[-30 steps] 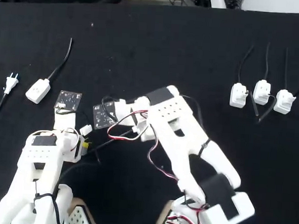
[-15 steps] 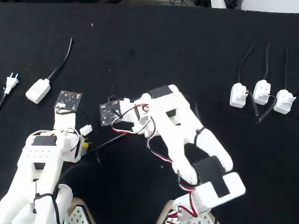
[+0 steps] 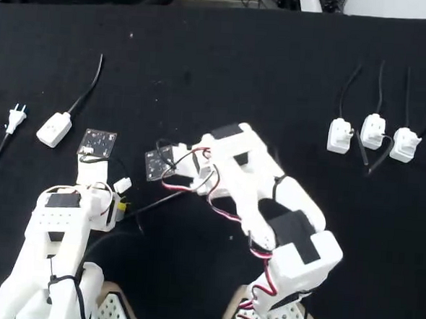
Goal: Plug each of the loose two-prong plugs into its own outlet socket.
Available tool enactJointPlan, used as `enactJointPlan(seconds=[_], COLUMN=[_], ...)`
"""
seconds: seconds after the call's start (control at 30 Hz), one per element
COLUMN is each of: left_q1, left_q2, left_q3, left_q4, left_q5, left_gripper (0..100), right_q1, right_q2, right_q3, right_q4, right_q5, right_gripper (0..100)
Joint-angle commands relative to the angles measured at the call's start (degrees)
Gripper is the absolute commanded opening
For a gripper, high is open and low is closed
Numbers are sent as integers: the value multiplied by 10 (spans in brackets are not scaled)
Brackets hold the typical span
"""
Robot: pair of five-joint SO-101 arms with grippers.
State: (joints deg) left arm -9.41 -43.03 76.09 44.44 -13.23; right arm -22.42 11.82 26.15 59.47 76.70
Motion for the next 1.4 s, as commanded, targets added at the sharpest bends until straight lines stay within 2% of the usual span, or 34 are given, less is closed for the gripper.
enactJointPlan(seconds=[0.0, 0.2, 0.37, 0.47, 0.6, 0.73, 1.07, 1.37], left_q1=[1, 1, 1, 1, 1, 1, 1, 0], left_q2=[-1, -1, -1, -1, -1, -1, -1, -1], left_q3=[-2, -2, -2, -2, -2, -2, -1, -1], left_q4=[2, 2, 2, 2, 2, 2, 2, 3], left_q5=[0, 0, 0, 1, 1, 1, 1, 0], left_gripper=[213, 213, 213, 213, 213, 213, 213, 213], right_q1=[46, 136, 234, 281, 344, 381, 381, 335], right_q2=[8, -67, -147, -159, -138, -77, 187, 385], right_q3=[-2, -27, -29, -37, -94, -202, -569, -839], right_q4=[-11, -10, -9, -9, -7, 40, 243, 389], right_q5=[-15, -178, -404, -484, -532, -612, -702, -717], right_gripper=[17, 11, 11, 11, 11, 11, 11, 11])
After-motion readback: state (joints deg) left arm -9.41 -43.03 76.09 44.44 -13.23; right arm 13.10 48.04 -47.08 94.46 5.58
